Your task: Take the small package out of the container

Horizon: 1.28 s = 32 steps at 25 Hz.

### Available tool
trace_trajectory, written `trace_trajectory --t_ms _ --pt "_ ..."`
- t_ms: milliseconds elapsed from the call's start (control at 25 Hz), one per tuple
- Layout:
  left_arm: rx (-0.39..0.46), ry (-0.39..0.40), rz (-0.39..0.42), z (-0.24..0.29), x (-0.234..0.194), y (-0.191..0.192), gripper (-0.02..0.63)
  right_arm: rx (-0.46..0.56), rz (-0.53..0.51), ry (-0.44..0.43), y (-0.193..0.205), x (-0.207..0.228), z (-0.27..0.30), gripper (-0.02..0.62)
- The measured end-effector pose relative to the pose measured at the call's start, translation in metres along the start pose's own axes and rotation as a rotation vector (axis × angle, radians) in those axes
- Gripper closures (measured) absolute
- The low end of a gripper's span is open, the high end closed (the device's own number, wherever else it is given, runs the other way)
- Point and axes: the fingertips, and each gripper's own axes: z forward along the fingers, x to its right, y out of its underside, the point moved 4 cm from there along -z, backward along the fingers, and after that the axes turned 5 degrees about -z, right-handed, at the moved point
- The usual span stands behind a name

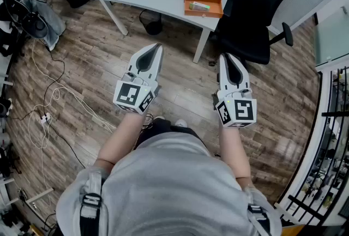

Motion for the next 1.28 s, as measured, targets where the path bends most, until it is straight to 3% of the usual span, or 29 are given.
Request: trace_trajectory --t_ms 400,640,880,1280 --pt "-0.018 -0.012 0.002 -0.002 -0.004 0.003 0.586 0.077 0.041 -0.019 -0.011 0.0 -0.003 0.529" --pt "-0.027 -0.014 -0.003 0.023 -0.034 0.018 0.586 0.078 0.06 -0.012 0.005 0.008 0.029 0.529" --pt "-0.026 0.026 0.025 0.069 -0.091 0.024 0.586 0.07 0.052 0.009 0.016 0.008 0.103 0.529" --pt "0.014 0.144 -0.016 0.197 -0.217 -0.001 0.586 0.087 0.024 0.092 0.004 0.023 0.263 0.529"
